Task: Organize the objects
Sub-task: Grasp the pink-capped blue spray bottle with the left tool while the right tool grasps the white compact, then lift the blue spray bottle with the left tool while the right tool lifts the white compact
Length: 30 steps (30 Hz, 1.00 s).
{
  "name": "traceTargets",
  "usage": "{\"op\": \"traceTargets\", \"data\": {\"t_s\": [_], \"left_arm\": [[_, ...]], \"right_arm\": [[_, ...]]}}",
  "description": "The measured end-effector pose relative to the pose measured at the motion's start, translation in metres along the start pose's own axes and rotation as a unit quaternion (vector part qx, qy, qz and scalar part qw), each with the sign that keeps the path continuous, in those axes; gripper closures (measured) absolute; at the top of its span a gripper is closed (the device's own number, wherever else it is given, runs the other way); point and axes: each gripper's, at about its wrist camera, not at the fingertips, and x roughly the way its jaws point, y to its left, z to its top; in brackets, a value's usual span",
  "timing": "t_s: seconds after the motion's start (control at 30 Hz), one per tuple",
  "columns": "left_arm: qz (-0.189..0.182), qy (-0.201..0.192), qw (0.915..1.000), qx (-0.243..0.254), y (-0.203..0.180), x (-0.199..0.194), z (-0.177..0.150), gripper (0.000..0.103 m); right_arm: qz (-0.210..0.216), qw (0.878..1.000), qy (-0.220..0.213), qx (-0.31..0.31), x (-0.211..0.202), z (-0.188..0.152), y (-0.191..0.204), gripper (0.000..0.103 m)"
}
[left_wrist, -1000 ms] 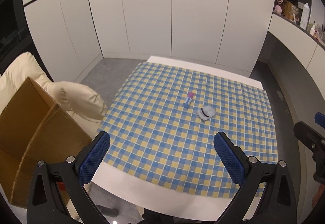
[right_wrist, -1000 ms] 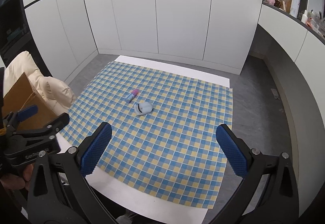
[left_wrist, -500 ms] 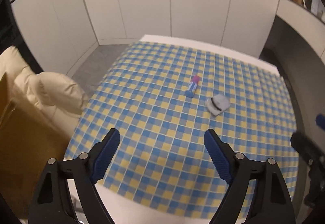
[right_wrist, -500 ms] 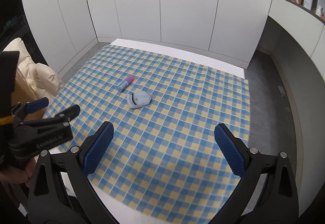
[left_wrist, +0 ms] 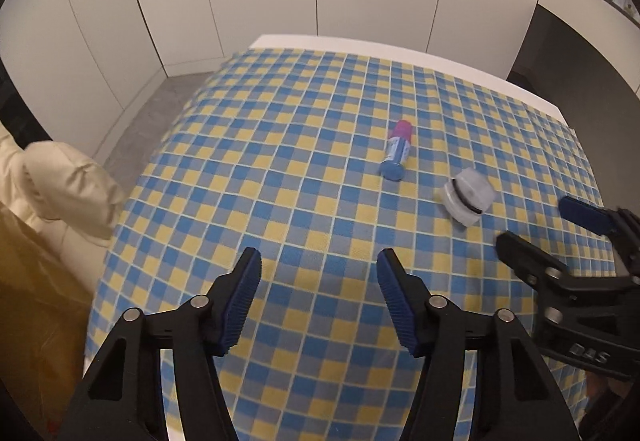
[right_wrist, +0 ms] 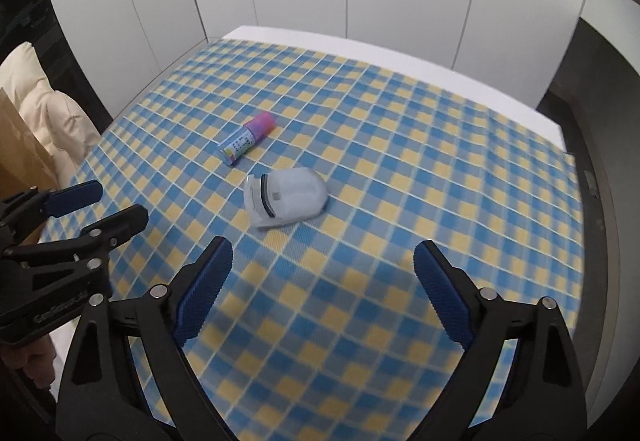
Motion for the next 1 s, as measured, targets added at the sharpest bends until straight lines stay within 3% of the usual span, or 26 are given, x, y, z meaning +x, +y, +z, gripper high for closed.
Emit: {"op": "traceTargets", "data": {"t_s": [0.3, 0.37, 0.43, 0.67, 0.83, 0.9, 1.0], "left_arm": [[-0.01, 0.015, 0.9998, -0.004, 0.009, 0.028, 0.003, 0.044], [-0.01, 0.016, 0.9998, -0.008, 0.009, 0.033, 0.006, 0.043], [-0.01, 0.011, 0.9998, -0.01, 0.007, 0.037, 0.011, 0.042], [-0.031, 0.001, 0.9994, 0.015, -0.026, 0.049, 0.031, 0.041], [-0.022, -0.017, 0.999, 0.034, -0.05, 0.06, 0.046, 0.042], [-0.027, -0.018, 0.9987, 0.04, -0.058, 0.064, 0.055, 0.047], [-0.032, -0.014, 0.9984, 0.044, -0.065, 0.067, 0.065, 0.067]], "right_arm": [[0.005, 1.0, -0.004, -0.018, 0.046, 0.012, 0.014, 0.02], [0.003, 1.0, -0.011, -0.027, 0.049, 0.015, 0.018, 0.027], [-0.005, 0.999, -0.017, -0.036, 0.051, 0.016, 0.02, 0.042], [-0.03, 0.999, -0.031, -0.004, 0.05, 0.01, -0.008, 0.042], [-0.042, 0.998, -0.034, 0.025, 0.047, 0.003, -0.033, 0.042], [-0.042, 0.998, -0.033, 0.027, 0.046, -0.001, -0.039, 0.042], [-0.044, 0.998, -0.032, 0.031, 0.044, -0.006, -0.042, 0.042]]}}
